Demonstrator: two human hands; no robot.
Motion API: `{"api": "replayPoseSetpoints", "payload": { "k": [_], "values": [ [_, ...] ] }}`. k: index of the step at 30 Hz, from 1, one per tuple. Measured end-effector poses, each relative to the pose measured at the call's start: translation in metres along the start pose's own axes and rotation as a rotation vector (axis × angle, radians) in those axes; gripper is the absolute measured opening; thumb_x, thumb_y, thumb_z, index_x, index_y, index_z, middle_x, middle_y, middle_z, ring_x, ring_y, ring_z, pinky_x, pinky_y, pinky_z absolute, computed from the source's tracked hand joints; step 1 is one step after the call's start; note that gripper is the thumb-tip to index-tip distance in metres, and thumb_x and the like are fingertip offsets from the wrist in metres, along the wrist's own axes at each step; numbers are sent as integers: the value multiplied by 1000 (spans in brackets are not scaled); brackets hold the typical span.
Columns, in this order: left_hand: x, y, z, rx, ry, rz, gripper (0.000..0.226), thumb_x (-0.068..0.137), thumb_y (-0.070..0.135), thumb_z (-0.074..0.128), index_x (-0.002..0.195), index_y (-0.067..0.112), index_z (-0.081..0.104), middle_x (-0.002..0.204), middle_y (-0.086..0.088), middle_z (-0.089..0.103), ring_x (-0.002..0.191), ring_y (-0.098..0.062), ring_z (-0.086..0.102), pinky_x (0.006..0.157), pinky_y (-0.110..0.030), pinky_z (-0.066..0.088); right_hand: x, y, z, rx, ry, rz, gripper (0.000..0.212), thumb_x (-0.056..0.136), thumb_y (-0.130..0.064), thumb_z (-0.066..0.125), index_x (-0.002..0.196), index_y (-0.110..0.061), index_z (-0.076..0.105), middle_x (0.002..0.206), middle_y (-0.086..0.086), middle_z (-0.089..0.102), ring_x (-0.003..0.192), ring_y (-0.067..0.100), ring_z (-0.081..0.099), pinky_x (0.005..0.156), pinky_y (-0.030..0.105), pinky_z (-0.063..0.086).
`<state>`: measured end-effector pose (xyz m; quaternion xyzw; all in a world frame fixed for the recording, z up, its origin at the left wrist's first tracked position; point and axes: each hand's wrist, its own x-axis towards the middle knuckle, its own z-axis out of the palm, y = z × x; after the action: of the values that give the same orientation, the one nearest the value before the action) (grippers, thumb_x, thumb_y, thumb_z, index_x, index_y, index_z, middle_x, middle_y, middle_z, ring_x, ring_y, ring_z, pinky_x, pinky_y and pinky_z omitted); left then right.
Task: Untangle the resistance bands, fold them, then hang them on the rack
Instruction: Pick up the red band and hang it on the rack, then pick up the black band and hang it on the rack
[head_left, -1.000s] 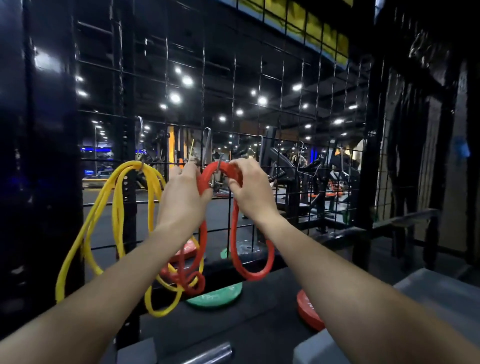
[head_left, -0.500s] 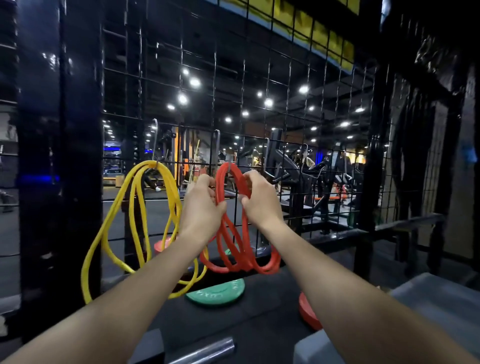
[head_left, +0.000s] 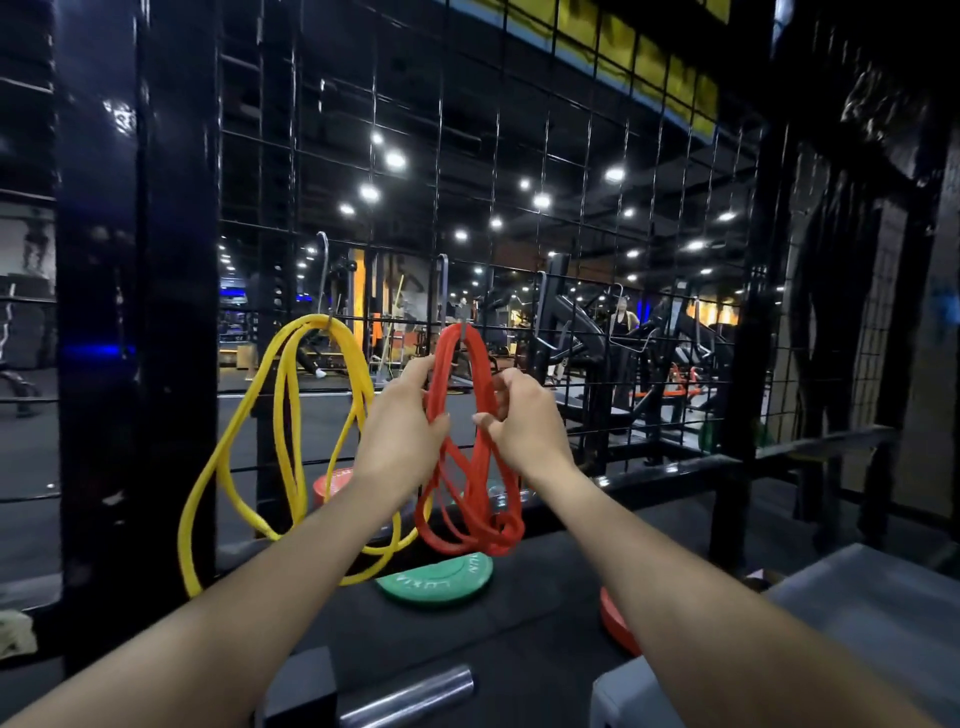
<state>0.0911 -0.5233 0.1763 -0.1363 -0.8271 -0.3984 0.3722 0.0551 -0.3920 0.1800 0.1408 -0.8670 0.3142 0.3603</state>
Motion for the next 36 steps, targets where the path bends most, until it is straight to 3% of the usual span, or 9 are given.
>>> {"api": "replayPoseSetpoints", "payload": {
  "k": [5,8,10,14,18,23,29,34,36],
  "values": [
    [-8,-9,0,244,10,55,75,88,3,56,149,25,17,126,-4,40,102,-21,52,81,-30,48,-5,-6,5,-32,-41,-6,28,83,-16,68,106,-12,51,104,4,56,94,20,56,82,33,48],
    [-11,-11,6,380,24,127,79,89,1,54,150,18,6,144,-5,23,129,-23,33,101,-27,38,-9,-5,5,-54,-32,-7,33,83,-19,68,111,-14,52,108,3,56,98,21,57,87,35,50],
    [-13,-11,9,474,44,157,82,88,0,55,149,14,4,148,-6,15,132,-24,23,107,-30,31,-12,-3,3,-81,-38,-6,35,83,-23,68,114,-15,53,109,3,56,100,22,56,87,38,49],
    [-16,-15,10,670,198,336,86,65,4,79,139,4,36,134,-13,41,122,-25,30,101,-37,42,-19,0,-4,-127,-84,15,37,85,-30,65,117,-18,53,110,2,55,104,23,55,86,42,49],
    [-27,-7,16,716,166,451,67,62,11,81,124,10,55,124,-9,55,117,-28,51,106,-42,38,-35,11,-20,-241,-83,21,35,89,-26,60,122,-18,52,115,5,53,111,25,52,86,39,47],
    [-51,18,49,585,-20,458,40,79,10,62,119,12,58,125,-7,56,115,-28,52,104,-39,37,-75,49,-48,-384,-92,65,36,90,-25,57,124,-15,50,119,6,48,118,26,46,90,40,45],
    [-97,57,127,382,-269,490,37,86,18,58,123,14,54,125,-5,52,113,-27,51,93,-36,40,-142,114,-99,-535,-116,216,35,92,-23,54,125,-11,50,121,9,49,116,27,46,90,39,46],
    [-147,92,207,248,-462,541,34,92,22,50,125,16,50,126,-1,47,114,-23,47,89,-33,39,-212,180,-145,-631,-142,461,23,92,-18,50,114,-11,56,118,9,50,112,29,49,77,39,45],
    [-170,108,239,206,-545,556,33,92,22,48,125,16,50,127,-1,46,113,-22,47,88,-33,40,-242,205,-164,-668,-162,560,27,92,-17,49,118,-12,55,124,9,49,114,30,49,80,38,44]
  ]
}}
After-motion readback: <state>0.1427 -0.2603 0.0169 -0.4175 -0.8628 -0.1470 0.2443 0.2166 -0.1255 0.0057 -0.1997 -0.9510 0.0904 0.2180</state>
